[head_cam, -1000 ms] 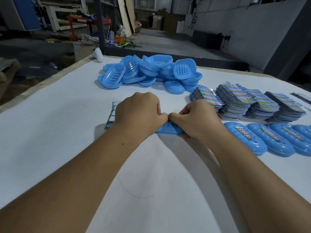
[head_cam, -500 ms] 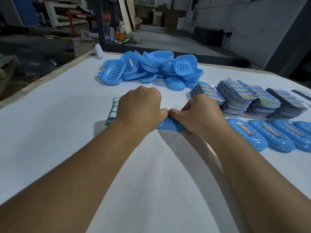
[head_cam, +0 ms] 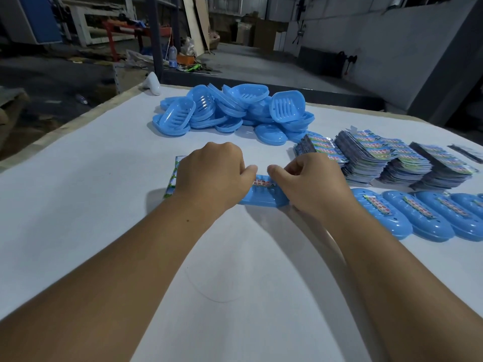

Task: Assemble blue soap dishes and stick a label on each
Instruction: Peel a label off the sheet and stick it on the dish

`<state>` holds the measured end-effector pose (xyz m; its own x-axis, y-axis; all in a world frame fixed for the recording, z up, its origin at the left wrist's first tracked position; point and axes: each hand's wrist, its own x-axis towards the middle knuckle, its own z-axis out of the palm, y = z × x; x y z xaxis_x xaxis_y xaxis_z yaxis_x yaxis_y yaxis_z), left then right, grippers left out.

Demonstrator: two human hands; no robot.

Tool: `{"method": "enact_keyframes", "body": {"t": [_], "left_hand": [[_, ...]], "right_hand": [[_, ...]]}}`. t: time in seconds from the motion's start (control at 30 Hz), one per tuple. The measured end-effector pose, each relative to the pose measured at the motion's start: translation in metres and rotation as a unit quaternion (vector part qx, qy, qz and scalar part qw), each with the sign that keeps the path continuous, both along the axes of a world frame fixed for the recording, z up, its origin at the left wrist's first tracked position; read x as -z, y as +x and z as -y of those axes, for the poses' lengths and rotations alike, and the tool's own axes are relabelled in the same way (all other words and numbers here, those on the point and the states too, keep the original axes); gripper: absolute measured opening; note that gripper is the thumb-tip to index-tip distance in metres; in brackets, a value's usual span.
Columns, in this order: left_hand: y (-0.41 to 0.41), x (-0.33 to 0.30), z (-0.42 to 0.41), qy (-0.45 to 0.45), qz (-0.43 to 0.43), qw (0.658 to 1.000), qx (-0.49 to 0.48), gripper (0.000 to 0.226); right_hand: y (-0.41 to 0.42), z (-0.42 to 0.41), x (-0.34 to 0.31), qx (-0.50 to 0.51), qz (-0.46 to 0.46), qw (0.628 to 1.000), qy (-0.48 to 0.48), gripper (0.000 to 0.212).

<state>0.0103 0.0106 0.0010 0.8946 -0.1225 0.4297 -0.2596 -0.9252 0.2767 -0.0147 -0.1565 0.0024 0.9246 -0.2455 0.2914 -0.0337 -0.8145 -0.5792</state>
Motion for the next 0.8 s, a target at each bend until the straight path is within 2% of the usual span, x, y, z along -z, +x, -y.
{"method": "enact_keyframes", "body": {"t": [0.1,0.2,0.27,0.53,0.8], "left_hand": [[0.003,-0.002,-0.008,-0.07,-0.009,0.997,-0.012,0.032],[0.004,0.0,-0.015,-0.096,0.014,0.995,-0.021,0.031],[0.004,0.002,-0.016,-0.099,0.026,0.994,-0.02,0.03],[0.0,0.003,-0.016,-0.114,0.026,0.993,-0.002,0.021],[-0.007,0.001,-0.017,-0.127,0.006,0.992,0.019,0.019]], "right_hand": [[-0.003,0.005,-0.003,-0.078,0.003,0.997,-0.011,0.027],[-0.01,0.001,0.0,-0.182,-0.062,0.981,-0.036,0.062],[-0.014,-0.006,0.001,-0.195,-0.063,0.976,-0.07,0.067],[-0.029,-0.007,-0.001,-0.113,-0.082,0.985,-0.104,0.075],[-0.067,0.017,0.003,0.047,-0.101,0.98,-0.165,0.059]]}}
